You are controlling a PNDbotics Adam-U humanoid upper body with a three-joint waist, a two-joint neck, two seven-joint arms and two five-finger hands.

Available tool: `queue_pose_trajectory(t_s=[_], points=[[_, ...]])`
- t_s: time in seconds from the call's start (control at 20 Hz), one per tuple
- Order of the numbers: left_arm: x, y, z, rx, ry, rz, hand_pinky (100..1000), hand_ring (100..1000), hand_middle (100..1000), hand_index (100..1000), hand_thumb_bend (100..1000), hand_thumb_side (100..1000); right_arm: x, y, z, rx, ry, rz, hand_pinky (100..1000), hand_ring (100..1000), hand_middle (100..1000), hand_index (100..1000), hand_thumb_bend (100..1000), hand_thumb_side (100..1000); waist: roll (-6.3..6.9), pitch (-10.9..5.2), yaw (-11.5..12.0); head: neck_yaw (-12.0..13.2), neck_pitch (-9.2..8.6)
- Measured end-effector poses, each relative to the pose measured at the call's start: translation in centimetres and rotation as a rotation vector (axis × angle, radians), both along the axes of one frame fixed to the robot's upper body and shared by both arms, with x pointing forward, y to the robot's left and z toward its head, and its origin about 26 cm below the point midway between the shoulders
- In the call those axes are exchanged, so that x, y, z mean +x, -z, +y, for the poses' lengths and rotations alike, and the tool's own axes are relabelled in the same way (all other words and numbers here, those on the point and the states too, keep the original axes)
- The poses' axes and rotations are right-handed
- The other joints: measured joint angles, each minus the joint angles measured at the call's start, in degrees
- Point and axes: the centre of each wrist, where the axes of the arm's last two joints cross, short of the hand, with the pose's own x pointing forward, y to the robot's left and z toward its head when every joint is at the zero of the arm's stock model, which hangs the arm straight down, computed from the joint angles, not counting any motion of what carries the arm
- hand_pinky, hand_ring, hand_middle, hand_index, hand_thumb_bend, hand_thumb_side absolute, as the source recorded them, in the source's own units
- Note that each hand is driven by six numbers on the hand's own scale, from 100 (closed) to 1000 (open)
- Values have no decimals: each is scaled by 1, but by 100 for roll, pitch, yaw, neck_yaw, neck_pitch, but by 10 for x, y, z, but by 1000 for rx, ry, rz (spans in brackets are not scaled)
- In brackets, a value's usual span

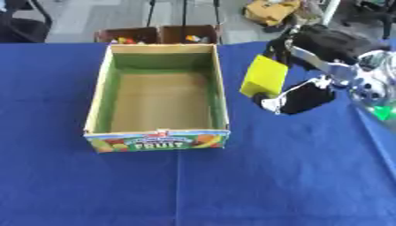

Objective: Pick up objects on the table and place them in the box.

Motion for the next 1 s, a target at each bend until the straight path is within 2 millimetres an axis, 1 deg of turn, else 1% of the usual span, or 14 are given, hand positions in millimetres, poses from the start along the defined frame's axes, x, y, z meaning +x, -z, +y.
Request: queue_pose_trajectory(t_s=[0.15,0.3,0.45,0.55,0.75,1.0], points=[[0,0,0,1,2,4,593,877,868,938,100,1000,5,-15,2,-6,6,-47,429,596,367,488,100,402,-44,-1,56,-32,-2],[0,1,-1,5,10,9,593,877,868,937,100,1000,17,-27,6,2,4,-77,425,592,363,484,100,401,-58,-1,124,-92,-2],[0,2,-2,10,17,13,592,877,868,938,100,1000,34,-37,13,18,-5,-93,423,590,361,483,100,404,-69,-1,180,-152,-2],[0,2,-3,12,18,17,591,877,868,938,100,1000,49,-41,18,29,-4,-95,420,586,358,479,100,407,-70,-1,214,-186,-2],[0,4,-3,13,27,22,590,877,868,938,100,1000,82,-40,29,54,8,-91,416,580,356,477,100,405,-70,-1,280,-240,-2],[0,4,-4,16,34,27,590,876,867,938,100,1000,119,-29,42,83,15,-65,413,577,353,474,100,410,-70,-1,345,-305,-1]])
